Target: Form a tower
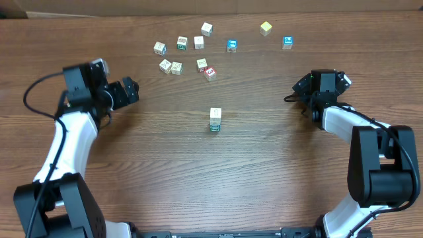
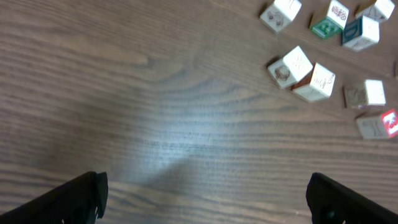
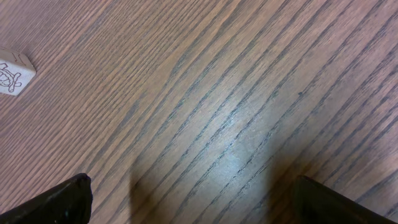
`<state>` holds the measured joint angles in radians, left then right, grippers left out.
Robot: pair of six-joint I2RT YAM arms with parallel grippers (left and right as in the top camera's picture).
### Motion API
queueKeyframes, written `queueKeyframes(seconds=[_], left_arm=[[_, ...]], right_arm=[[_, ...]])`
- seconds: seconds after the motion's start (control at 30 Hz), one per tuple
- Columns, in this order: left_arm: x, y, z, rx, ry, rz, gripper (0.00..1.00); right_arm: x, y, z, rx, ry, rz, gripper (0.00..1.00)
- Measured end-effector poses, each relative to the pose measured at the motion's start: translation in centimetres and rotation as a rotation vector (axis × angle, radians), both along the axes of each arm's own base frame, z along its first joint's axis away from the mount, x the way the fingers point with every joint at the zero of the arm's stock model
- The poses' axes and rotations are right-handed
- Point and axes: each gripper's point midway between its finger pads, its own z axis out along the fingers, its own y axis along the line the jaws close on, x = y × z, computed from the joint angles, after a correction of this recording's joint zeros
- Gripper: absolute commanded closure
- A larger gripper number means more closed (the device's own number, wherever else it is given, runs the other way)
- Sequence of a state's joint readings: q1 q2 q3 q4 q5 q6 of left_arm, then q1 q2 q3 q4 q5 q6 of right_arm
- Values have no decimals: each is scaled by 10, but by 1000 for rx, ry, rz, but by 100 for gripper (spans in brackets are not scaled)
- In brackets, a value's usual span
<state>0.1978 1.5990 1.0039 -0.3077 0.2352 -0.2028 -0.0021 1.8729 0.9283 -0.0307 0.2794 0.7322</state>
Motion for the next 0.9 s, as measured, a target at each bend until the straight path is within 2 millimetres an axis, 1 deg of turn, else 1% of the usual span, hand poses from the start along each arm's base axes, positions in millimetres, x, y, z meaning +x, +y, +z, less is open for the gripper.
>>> queueKeyframes(seconds=[0.23,0.37,0.4,0.43,0.47,0.57,0.63,0.73,0.9], left_arm=[[-23,-5,-15,20,-100,1,0],[-45,-9,-20,34,-160,1,1],[-50,-9,-20,38,-174,3,0],[-60,-10,-19,53,-210,9,0],[-61,-10,-19,54,-212,10,1],[-75,-11,-13,89,-286,5,0],[-83,-12,-13,106,-317,2,0],[-98,-14,-21,121,-334,-6,0],[-113,-18,-32,128,-346,-11,0]], right_arm=[[0,0,0,-1,1,-1,0],[0,0,0,-2,1,-1,0],[0,0,0,-1,1,-1,0],[0,0,0,-2,0,-1,0],[0,0,0,-1,1,-1,0],[0,0,0,-2,1,-1,0],[0,0,0,-1,1,-1,0],[0,0,0,-2,1,-1,0],[0,0,0,-2,0,-1,0]])
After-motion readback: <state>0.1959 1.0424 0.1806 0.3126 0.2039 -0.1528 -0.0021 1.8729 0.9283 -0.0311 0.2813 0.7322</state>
